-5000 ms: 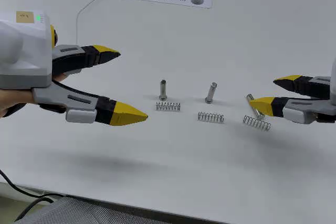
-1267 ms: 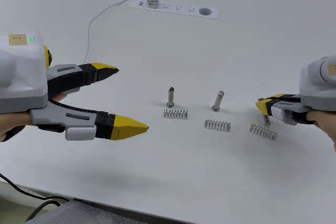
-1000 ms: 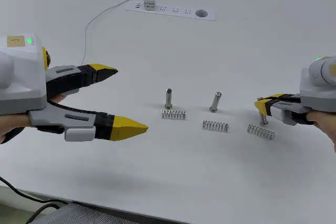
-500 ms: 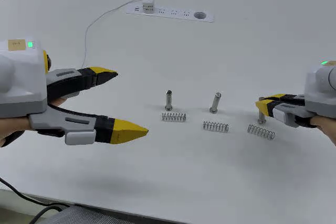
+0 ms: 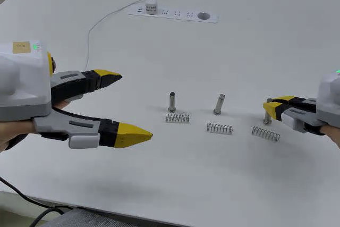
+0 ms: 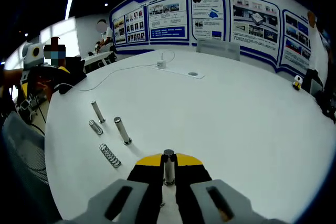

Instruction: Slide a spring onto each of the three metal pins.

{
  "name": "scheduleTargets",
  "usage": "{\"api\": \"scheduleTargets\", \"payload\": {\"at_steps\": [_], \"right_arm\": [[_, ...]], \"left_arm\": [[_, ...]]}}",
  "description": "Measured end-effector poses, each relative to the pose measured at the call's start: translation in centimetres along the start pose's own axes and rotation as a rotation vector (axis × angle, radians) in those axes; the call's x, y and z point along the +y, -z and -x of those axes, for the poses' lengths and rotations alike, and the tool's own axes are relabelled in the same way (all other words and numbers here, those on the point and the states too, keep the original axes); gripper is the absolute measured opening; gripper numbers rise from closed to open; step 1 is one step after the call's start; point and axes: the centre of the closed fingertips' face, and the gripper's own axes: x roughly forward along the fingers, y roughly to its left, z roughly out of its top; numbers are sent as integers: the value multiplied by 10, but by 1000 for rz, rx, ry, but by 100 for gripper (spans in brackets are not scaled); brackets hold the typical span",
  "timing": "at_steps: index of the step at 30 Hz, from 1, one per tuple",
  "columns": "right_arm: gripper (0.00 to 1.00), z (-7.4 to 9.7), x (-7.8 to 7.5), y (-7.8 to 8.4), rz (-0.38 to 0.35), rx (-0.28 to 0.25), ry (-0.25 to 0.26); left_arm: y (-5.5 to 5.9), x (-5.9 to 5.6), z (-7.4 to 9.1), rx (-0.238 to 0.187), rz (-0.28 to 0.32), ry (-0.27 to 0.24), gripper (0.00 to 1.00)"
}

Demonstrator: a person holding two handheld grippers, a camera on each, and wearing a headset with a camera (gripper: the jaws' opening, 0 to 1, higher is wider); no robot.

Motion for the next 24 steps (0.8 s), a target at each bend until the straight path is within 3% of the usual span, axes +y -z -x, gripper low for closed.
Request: {"api": "scheduleTargets", "payload": {"at_steps": [11,24], "right_arm": [[8,-1,-6,-2,-20,-40,17],[8,6,-2,3,47,-15,13]], "left_arm": [[-3,-2,-2,4,-9,-1,90],[-3,-3,-1,4,-11,1,90]]}}
